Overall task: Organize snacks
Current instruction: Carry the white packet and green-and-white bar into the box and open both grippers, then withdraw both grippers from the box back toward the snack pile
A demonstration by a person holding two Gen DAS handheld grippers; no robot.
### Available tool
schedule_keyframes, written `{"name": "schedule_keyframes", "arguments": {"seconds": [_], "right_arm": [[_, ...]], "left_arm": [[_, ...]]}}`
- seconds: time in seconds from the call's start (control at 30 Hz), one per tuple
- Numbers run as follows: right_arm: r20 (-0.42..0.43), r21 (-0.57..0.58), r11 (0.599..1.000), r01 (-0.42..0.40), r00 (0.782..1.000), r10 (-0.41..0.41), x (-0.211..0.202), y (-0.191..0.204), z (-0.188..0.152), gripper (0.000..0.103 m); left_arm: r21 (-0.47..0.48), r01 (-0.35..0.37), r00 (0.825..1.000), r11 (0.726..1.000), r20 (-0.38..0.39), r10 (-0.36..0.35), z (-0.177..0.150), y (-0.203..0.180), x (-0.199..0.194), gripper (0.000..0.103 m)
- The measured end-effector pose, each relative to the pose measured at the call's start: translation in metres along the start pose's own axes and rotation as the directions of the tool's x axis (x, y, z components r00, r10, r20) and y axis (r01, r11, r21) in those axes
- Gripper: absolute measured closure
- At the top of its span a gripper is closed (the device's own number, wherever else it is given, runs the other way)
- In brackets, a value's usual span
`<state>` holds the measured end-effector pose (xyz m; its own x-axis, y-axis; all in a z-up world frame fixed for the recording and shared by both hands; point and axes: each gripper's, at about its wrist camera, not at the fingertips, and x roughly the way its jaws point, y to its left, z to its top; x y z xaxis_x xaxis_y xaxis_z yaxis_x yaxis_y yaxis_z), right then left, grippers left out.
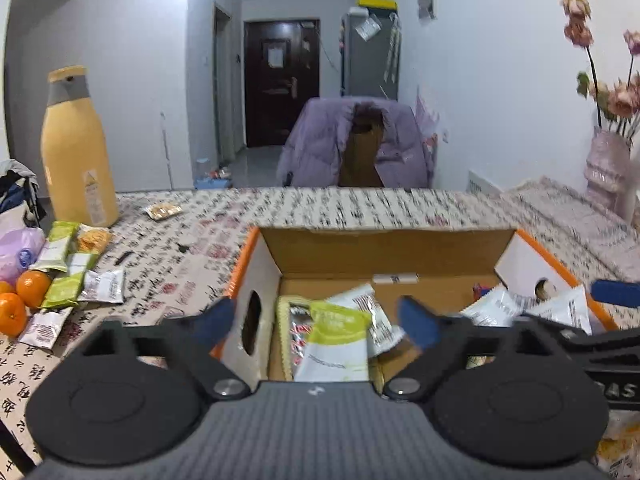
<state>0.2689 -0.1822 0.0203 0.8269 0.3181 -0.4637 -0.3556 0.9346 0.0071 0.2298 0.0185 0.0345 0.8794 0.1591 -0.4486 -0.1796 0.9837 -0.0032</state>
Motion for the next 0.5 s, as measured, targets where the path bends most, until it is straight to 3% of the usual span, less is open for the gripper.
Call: {"name": "schedule_keyframes", "arguments": {"seconds": [0.17,0.5], "right_arm": [[0.02,0.005,1.0,0.007,1.0,-0.007,-0.011,-0.004,0.0,0.0],[0.078,-0.003,1.0,-0.009,0.997,0.01,-0.051,-0.004,-0.005,0.0]], "left_arm": [[-0.054,0.041,0.999,0.998,0.019,-0.04,0.002,0.01,-0.011,0.0],[-0.07,0.081,0.995,0.994,0.061,-0.076,-0.005,0.019,-0.049,0.0]]}}
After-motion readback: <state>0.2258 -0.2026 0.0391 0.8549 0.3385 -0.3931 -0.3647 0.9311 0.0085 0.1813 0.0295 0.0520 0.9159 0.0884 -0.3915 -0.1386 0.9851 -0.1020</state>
